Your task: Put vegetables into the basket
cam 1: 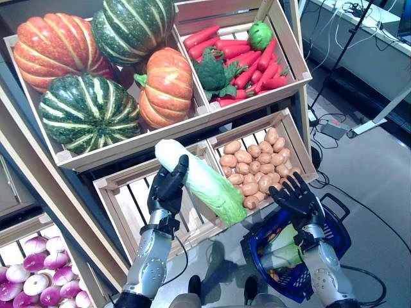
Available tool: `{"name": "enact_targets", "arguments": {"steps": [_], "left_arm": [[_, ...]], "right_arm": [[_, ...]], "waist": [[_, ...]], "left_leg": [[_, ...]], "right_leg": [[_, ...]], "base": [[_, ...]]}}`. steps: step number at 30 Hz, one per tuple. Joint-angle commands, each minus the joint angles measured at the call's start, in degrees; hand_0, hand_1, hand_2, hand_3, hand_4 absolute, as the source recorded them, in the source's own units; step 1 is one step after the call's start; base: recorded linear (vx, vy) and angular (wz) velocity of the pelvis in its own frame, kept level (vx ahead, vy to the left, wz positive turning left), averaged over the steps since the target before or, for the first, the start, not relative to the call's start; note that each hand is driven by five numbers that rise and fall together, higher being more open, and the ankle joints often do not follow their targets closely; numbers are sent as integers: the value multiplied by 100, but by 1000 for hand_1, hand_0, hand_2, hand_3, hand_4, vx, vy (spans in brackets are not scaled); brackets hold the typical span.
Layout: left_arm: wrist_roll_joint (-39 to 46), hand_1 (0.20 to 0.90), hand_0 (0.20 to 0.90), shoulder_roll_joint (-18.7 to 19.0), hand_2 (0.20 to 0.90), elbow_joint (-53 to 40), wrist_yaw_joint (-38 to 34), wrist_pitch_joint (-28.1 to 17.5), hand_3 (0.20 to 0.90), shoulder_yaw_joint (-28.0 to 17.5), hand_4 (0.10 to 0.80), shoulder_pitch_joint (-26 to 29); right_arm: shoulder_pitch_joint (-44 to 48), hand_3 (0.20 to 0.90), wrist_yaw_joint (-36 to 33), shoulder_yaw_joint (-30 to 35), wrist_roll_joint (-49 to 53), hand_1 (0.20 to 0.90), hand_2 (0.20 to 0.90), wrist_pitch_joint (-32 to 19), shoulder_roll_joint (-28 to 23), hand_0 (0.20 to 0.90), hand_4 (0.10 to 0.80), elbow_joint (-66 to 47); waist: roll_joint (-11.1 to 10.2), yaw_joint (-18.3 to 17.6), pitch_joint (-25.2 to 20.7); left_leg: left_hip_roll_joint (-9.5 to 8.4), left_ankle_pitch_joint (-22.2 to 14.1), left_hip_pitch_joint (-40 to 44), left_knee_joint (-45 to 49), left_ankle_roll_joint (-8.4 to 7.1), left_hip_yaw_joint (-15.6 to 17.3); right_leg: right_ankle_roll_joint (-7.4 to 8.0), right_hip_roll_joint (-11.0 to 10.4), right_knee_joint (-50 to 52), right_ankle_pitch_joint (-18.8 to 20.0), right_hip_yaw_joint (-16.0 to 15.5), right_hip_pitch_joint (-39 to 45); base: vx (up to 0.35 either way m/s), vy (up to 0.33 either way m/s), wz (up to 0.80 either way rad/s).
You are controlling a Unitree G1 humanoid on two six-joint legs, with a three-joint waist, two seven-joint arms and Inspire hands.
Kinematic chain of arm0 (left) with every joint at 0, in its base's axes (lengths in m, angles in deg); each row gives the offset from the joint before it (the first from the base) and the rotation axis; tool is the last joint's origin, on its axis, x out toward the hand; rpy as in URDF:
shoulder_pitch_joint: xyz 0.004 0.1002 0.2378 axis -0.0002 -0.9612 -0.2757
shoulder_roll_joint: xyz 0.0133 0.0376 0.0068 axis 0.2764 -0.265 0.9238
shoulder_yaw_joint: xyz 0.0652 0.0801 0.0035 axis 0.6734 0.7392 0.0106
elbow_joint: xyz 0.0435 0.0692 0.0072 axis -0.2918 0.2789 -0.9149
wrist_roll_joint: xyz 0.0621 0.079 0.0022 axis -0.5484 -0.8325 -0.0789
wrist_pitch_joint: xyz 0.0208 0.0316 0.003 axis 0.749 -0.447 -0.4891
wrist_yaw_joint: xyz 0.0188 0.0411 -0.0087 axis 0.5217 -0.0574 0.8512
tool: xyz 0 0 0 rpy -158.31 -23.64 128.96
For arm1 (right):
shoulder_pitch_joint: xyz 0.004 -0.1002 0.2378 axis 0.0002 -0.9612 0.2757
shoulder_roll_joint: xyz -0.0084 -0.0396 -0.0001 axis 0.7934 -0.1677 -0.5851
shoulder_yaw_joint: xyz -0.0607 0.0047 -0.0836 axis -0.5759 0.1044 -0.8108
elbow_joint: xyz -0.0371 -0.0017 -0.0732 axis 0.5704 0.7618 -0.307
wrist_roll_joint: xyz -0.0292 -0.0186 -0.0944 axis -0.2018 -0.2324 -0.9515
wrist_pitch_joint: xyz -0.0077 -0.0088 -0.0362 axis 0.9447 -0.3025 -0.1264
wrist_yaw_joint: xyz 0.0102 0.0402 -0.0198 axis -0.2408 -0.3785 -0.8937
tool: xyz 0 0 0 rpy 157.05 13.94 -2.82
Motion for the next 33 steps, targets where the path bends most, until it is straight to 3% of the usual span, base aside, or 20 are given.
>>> {"name": "enact_targets", "arguments": {"steps": [1, 12, 26, 33], "left_arm": [[-689, 300, 300, 373, 300, -593, 322, -171, 300, -76, 400, 623], [-1196, 300, 300, 772, 300, -508, 770, -129, 300, 268, 400, 937], [-671, 300, 300, 810, 300, -807, 1375, -101, 300, 629, 400, 917], [-51, 300, 300, 849, 300, -961, 1902, -198, 300, 720, 400, 895]], "right_arm": [[459, 900, 955, -49, -129, 900, 900, -166, -387, 900, 800, -686], [1027, 900, 1886, -595, 127, 900, 900, 301, -957, 900, 800, -1364], [933, 900, 2609, -1210, 500, 900, 900, 849, -877, 900, 800, -1369], [833, 900, 2896, -1355, 334, 900, 900, 948, -1142, 900, 800, -1298]], "waist": [[-181, 38, -535], [-231, 128, -646], [-201, 122, -715], [-201, 114, -767]], "left_leg": [[-289, -263, -102, 282, 144, -66], [-277, -219, -65, 156, 129, -107], [-277, -200, -47, 86, 148, -124], [-260, -178, -68, 82, 140, -107]], "right_leg": [[-59, -236, 36, 454, -131, 25], [28, -292, -28, 492, -101, 31], [54, -299, -105, 500, -30, 47], [63, -301, -87, 496, -9, 22]], "base": [[0, 0, 0], [0, -10, 0], [-3, 0, 0], [0, 0, 0]]}}
